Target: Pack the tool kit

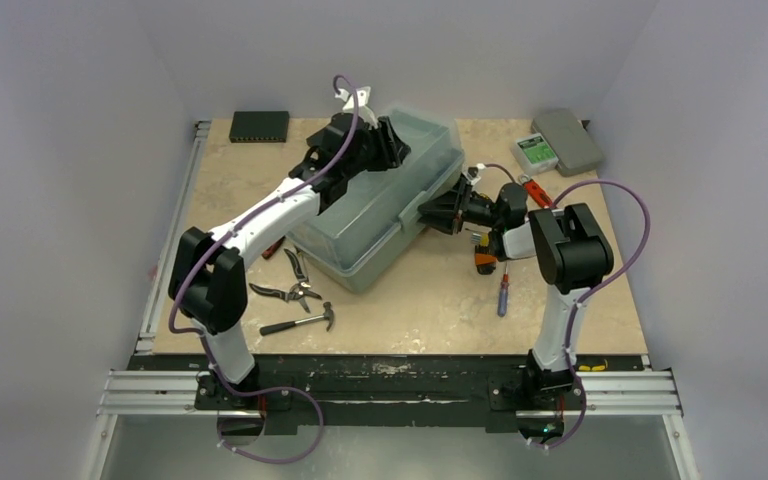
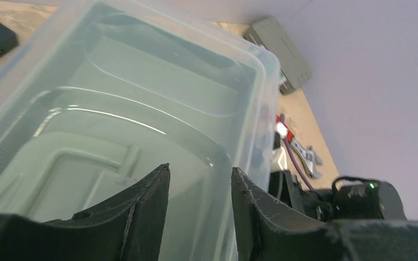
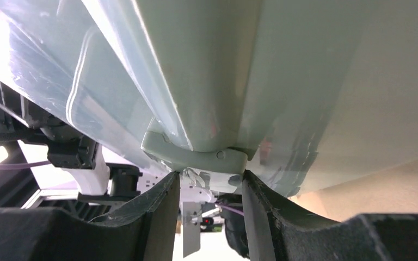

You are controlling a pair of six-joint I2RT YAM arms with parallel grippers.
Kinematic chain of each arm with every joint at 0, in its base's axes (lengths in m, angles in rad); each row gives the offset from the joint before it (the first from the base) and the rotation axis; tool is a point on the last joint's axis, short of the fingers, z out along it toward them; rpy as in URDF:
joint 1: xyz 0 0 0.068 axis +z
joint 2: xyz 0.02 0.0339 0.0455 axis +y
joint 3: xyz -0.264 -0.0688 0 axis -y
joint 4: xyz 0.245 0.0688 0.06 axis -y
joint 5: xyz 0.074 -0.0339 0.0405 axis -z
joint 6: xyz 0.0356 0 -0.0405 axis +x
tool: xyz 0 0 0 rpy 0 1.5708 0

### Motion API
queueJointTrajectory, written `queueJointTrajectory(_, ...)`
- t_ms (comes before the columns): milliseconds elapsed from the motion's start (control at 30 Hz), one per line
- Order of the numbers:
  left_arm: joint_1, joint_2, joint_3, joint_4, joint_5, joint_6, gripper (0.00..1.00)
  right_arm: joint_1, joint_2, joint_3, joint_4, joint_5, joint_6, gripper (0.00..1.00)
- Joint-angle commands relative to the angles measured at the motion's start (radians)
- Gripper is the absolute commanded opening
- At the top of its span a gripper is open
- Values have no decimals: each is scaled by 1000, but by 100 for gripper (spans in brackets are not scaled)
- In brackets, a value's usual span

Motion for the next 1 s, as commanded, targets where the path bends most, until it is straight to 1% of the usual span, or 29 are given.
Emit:
queueJointTrajectory(0,-85,100,-47,-479,286,18,45,-74,-46,16,174,192,7,41)
queueJointTrajectory(100,-73,84,-2,-518,301,40,48,-86,-26,-7,188,192,4,43)
queueJointTrajectory(200,-42,51,42,-550,326,69,54,-89,-13,-26,195,194,0,45)
queueJointTrajectory(367,20,-11,129,-637,349,128,71,-98,8,-50,232,201,12,47)
queueJointTrajectory(500,72,-82,159,-672,364,158,80,-104,29,-51,265,199,33,47)
queueJointTrajectory(600,111,-127,169,-702,346,185,82,-105,27,-51,254,200,24,47)
queueJointTrajectory(733,155,-155,167,-747,262,215,84,-106,20,-48,230,199,9,47)
queueJointTrajectory(867,195,-160,155,-739,214,226,84,-105,8,-49,205,198,-10,47)
queueJointTrajectory(933,203,-171,155,-712,199,247,85,-106,2,-54,190,199,-24,53)
queueJointTrajectory(967,205,-175,159,-698,189,263,86,-105,0,-56,184,201,-28,57)
